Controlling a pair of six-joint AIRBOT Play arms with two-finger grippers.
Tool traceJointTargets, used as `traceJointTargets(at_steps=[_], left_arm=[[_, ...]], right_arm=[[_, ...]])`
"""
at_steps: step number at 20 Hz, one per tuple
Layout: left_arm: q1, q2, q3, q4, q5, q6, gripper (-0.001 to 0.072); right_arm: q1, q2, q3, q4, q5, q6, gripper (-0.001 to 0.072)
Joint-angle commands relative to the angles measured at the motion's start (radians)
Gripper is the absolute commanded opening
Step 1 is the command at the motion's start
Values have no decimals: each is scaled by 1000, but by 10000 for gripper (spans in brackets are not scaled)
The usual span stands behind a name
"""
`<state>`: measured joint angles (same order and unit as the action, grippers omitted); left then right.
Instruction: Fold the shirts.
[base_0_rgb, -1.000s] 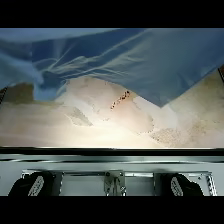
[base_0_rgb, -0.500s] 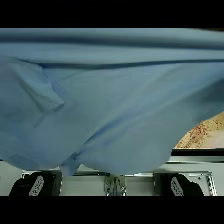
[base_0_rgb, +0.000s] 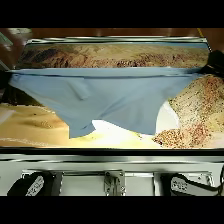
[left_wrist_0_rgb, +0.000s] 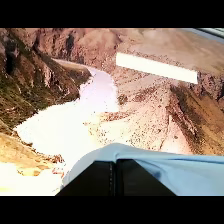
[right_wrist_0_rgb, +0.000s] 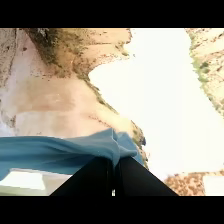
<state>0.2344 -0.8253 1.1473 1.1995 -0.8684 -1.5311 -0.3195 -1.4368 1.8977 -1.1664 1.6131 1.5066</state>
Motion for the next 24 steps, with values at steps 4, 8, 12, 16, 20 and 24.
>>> traceJointTargets(at_steps=[4,8,12,16,20,24], left_arm=[[-8,-396,-72,-314,380,0,36],[-84,-581,-72,-415,378,0,36],[-128,-647,-70,-414,291,0,319],[27,-625,20,-301,-100,45,513],[196,-612,27,-80,-569,69,506],[174,-531,-241,-117,-490,103,641]], right_arm=[[5,-351,1,312,-314,21,60],[73,-452,1,308,-402,29,59],[154,-507,1,297,-443,24,482],[103,-433,2,211,-324,-39,665],[7,-378,0,9,2,-40,657],[1,-378,-94,17,96,-40,553]])
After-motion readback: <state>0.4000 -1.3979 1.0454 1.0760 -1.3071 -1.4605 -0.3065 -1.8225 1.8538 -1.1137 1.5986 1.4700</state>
